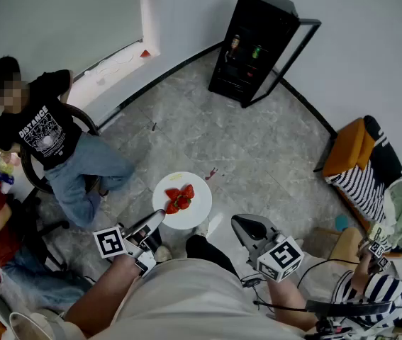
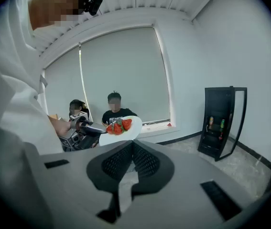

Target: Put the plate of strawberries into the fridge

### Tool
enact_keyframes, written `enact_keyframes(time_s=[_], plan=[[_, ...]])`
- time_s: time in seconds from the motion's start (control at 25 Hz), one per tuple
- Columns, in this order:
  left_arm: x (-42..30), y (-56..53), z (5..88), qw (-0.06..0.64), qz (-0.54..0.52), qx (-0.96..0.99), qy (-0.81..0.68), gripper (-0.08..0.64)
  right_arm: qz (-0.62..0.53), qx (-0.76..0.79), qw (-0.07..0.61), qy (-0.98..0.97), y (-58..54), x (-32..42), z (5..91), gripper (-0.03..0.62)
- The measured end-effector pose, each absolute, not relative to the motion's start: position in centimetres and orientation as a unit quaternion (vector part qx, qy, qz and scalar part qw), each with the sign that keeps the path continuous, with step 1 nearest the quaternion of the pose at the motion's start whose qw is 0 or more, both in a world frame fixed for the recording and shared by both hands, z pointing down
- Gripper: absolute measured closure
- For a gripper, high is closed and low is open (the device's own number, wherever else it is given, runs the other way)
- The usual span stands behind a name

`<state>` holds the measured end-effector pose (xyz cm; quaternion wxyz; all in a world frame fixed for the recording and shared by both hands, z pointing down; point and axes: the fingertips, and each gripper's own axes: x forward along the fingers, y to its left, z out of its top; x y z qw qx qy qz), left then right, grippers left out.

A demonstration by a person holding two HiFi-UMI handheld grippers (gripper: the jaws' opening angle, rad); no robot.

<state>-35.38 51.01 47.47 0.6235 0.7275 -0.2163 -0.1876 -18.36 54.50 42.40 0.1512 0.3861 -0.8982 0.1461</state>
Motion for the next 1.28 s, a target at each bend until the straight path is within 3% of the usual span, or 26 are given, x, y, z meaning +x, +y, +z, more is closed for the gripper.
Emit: enact_keyframes(time_s=[0.2,0.84,0.96,1.04,1.28], plan=[[-34.0,49.8,48.6,0.617,-0.176,0.735,-0.219,0.535,0.139,0.386,0.146,-0.900,53.1,-17.1,43.3,0.575],[-18.9,36.3,47.4,0.630,-0.185,0.720,-0.225,0.535,0.107,0.350,0.131,-0.921,42.0,-3.5,41.6,0.571],[-16.6,34.0,47.4,0.637,-0.180,0.714,-0.227,0.535,0.110,0.359,0.128,-0.918,40.2,-1.5,41.8,0.546],[-15.6,32.5,47.8,0.639,-0.181,0.713,-0.226,0.535,0.115,0.366,0.127,-0.915,38.9,-0.6,42.3,0.471],[-13.9,24.6,49.5,0.646,-0.173,0.712,-0.213,0.535,0.122,0.394,0.140,-0.900,32.4,0.7,43.7,0.453]])
